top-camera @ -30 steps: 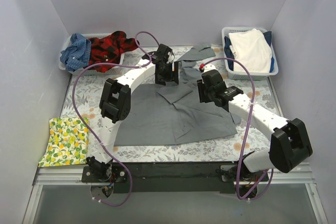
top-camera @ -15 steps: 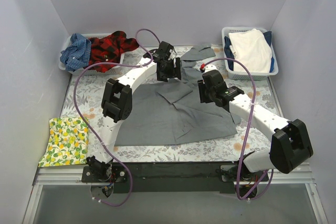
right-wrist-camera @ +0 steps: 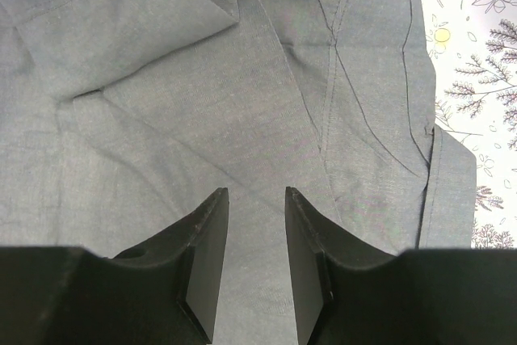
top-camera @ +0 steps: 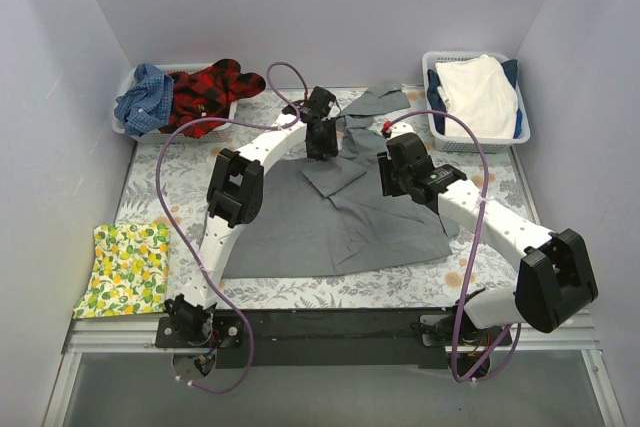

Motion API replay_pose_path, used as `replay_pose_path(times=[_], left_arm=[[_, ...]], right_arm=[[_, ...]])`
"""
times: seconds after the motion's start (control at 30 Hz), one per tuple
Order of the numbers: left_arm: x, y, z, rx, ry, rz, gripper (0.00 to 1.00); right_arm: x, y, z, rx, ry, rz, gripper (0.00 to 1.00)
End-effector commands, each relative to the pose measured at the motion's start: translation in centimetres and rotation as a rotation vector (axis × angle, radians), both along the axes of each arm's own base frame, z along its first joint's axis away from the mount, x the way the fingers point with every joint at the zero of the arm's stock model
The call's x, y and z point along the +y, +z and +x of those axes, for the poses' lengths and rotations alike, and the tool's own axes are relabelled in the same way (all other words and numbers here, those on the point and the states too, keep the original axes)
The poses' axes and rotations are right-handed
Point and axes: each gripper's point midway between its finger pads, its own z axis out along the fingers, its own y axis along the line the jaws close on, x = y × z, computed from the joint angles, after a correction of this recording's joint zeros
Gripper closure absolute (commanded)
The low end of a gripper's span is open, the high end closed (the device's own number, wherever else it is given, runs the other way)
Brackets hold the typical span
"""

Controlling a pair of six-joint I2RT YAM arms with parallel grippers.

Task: Fold and stack the long sleeve shirts
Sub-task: Fold the shirt

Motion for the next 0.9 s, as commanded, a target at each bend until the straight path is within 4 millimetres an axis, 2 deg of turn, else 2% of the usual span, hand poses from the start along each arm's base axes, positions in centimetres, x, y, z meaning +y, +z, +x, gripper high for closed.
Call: replay_pose_path(times=[0.0,0.1,0.2,0.33,0.57,0.7,0.77,0.87], left_arm=[[1.0,2.7,-0.3,-0.039,0.025,0.035,0.68],[1.6,3.6,-0.4,-0.050,0.039,0.047,0.61],[1.7,4.8,-0.2,-0.076,0.040,0.046,0.47],[1.7,6.3,0.1,-0.104,0.038,0.039,0.39],[1.5,8.1,0.0,-0.122,0.037,0.010,0.44],[1.4,8.8,-0.3,-0.123,0.036,-0.005,0.55],[1.3,8.3,-0.7,-0.105,0.028,-0.011,0.61],[1.1,7.4,-0.9,-0.087,0.016,-0.011,0.62]], right_arm=[[-0.2,1.1,0.2,-0.031,-0.008,0.011,0.58],[0.0,0.9,0.3,-0.021,-0.004,0.013,0.58],[0.1,0.6,0.3,-0.014,0.000,0.014,0.58],[0.2,0.4,0.3,-0.007,-0.001,0.013,0.58],[0.3,0.4,0.3,-0.005,-0.004,0.017,0.59],[0.2,0.4,0.4,-0.006,-0.010,0.015,0.59],[0.1,0.4,0.5,-0.007,-0.014,0.013,0.59],[0.1,0.6,0.6,-0.013,-0.018,0.011,0.59]])
